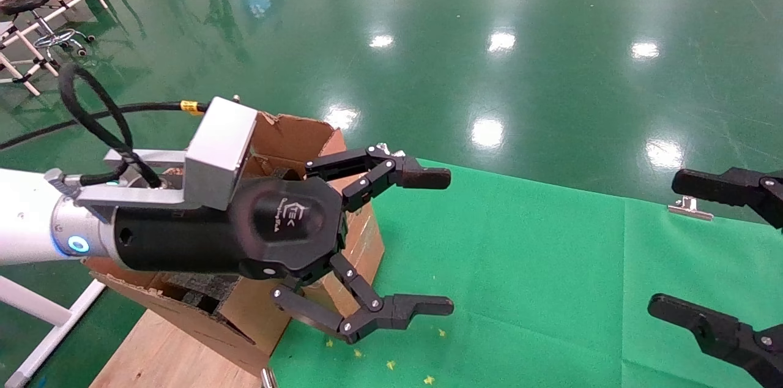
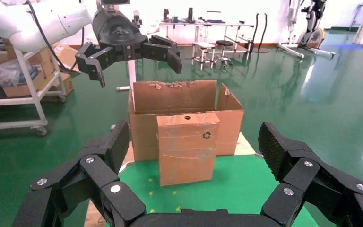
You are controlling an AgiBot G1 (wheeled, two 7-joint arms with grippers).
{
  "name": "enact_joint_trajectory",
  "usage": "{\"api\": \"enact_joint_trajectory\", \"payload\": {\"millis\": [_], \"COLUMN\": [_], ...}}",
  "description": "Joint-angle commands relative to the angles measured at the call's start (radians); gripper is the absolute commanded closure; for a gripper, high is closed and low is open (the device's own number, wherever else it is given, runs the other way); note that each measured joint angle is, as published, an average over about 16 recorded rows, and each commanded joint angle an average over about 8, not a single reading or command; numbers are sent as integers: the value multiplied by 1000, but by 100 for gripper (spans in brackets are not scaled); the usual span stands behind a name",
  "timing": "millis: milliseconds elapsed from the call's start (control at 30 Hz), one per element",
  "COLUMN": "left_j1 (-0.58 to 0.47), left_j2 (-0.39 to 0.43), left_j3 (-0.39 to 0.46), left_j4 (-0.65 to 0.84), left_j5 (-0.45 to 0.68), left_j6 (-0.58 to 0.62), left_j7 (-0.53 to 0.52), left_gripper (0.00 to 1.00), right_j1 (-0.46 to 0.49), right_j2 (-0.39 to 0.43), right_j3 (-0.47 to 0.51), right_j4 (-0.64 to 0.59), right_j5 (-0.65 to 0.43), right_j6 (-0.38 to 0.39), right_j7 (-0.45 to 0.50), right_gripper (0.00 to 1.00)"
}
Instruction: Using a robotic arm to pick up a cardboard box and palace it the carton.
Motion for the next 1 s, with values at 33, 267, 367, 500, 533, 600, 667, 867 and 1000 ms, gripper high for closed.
{"api": "enact_joint_trajectory", "payload": {"millis": [33, 267, 367, 500, 533, 600, 667, 867, 1000], "left_j1": [0, 0, 0, 0, 0, 0, 0, 0, -2], "left_j2": [0, 0, 0, 0, 0, 0, 0, 0, -2], "left_j3": [0, 0, 0, 0, 0, 0, 0, 0, -1], "left_j4": [0, 0, 0, 0, 0, 0, 0, 0, 0], "left_j5": [0, 0, 0, 0, 0, 0, 0, 0, 2], "left_j6": [0, 0, 0, 0, 0, 0, 0, 0, -2], "left_j7": [0, 0, 0, 0, 0, 0, 0, 1, 1], "left_gripper": [0, 0, 0, 0, 0, 0, 0, 0, 0], "right_j1": [0, 0, 0, 0, 0, 0, 0, 0, 0], "right_j2": [0, 0, 0, 0, 0, 0, 0, 0, 0], "right_j3": [0, 0, 0, 0, 0, 0, 0, 0, 0], "right_j4": [0, 0, 0, 0, 0, 0, 0, 0, 0], "right_j5": [0, 0, 0, 0, 0, 0, 0, 0, 0], "right_j6": [0, 0, 0, 0, 0, 0, 0, 0, 0], "right_j7": [0, 0, 0, 0, 0, 0, 0, 0, 0], "right_gripper": [0, 0, 0, 3, 14, 39, 64, 100, 100]}}
